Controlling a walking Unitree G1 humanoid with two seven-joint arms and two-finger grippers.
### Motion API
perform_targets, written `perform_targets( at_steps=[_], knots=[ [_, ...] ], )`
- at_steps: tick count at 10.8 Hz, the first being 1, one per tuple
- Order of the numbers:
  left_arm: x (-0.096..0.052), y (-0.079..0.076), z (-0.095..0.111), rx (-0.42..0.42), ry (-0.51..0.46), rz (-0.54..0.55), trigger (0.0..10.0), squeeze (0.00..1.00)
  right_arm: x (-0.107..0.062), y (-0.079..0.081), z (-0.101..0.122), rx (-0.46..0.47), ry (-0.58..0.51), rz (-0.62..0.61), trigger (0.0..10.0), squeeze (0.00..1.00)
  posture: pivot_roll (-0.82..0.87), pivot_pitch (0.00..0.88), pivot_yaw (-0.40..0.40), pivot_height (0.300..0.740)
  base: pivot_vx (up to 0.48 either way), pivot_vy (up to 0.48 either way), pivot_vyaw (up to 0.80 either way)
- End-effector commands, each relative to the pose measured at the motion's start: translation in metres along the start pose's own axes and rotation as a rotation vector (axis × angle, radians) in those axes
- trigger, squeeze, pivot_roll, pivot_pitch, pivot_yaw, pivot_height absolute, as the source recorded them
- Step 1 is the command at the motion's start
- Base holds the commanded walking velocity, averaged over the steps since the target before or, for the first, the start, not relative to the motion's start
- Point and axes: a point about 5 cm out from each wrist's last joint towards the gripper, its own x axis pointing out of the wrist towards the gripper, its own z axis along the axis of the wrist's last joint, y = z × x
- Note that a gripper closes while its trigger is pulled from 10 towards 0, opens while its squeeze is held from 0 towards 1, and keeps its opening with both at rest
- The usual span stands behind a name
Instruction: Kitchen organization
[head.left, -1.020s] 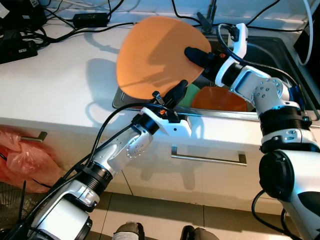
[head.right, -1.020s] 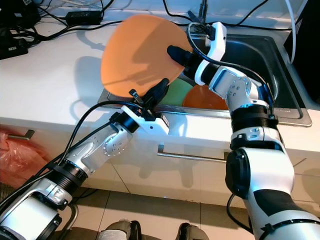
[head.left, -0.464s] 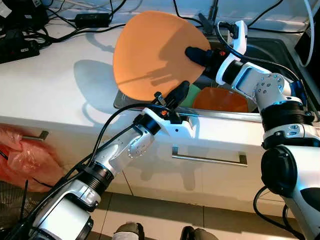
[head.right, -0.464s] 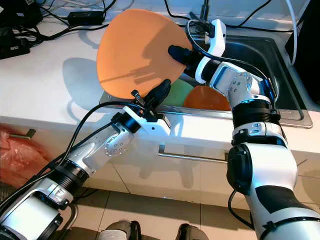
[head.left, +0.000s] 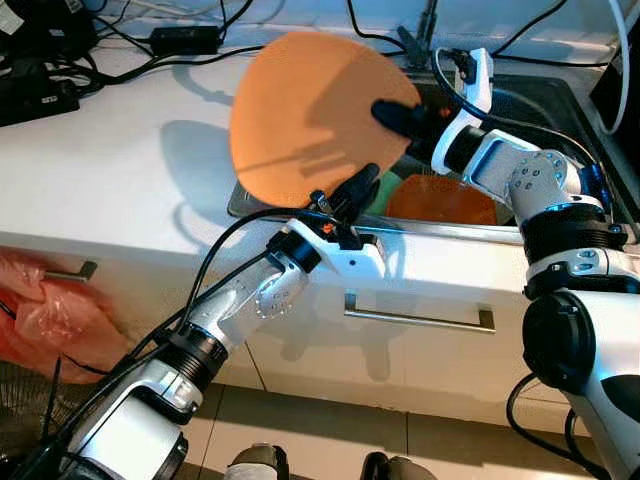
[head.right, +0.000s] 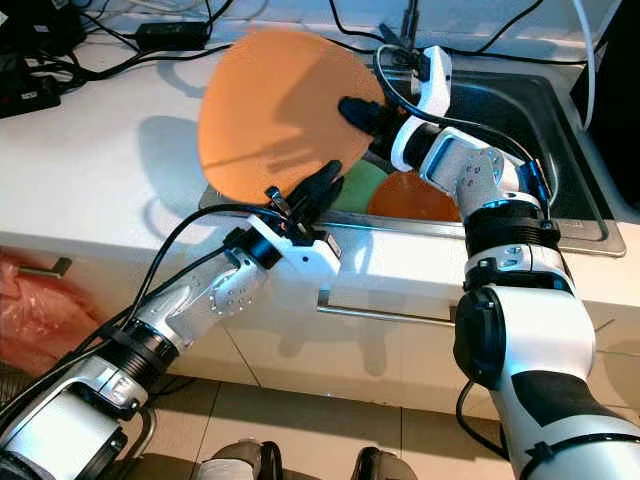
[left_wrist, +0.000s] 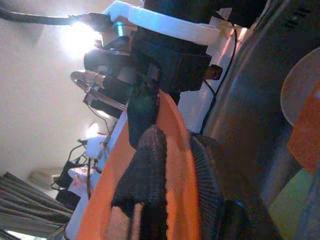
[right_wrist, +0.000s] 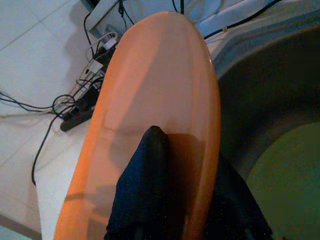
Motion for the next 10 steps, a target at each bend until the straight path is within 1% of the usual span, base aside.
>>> perform_targets(
  at_steps=[1,3,4,5,7,10],
  knots=[
    [0.010,0.024,0.008,-0.031,-0.068,0.140,10.0,1.00,-0.014,-0.026,-0.016,-0.012,0.065,-0.144,0.0,0.00,0.06,0.103,0.011,0.740,0.000,0.000,0.00],
    [0.010,0.025,0.009,-0.048,-0.081,0.150,10.0,1.00,-0.013,-0.027,-0.018,-0.011,0.063,-0.149,0.0,0.00,0.07,0.103,0.010,0.740,0.000,0.000,0.00],
    [0.011,0.027,0.011,-0.071,-0.094,0.162,10.0,1.00,-0.013,-0.028,-0.017,-0.014,0.054,-0.160,0.0,0.00,0.07,0.103,0.009,0.740,0.000,0.000,0.00],
    [0.012,0.025,0.017,-0.191,-0.118,0.128,10.0,1.00,-0.013,-0.029,-0.013,-0.036,0.017,-0.183,0.0,0.00,0.07,0.103,0.010,0.740,0.000,0.000,0.00],
    [0.014,0.029,0.025,-0.225,-0.154,0.147,10.0,1.00,-0.015,-0.032,-0.007,-0.046,-0.024,-0.221,0.0,0.00,0.07,0.104,0.011,0.740,0.000,0.000,0.00],
    [0.019,0.046,0.027,-0.287,-0.162,0.204,10.0,1.00,-0.022,-0.043,-0.002,-0.058,-0.086,-0.321,0.0,0.00,0.07,0.103,0.011,0.740,0.000,0.000,0.00]
  ],
)
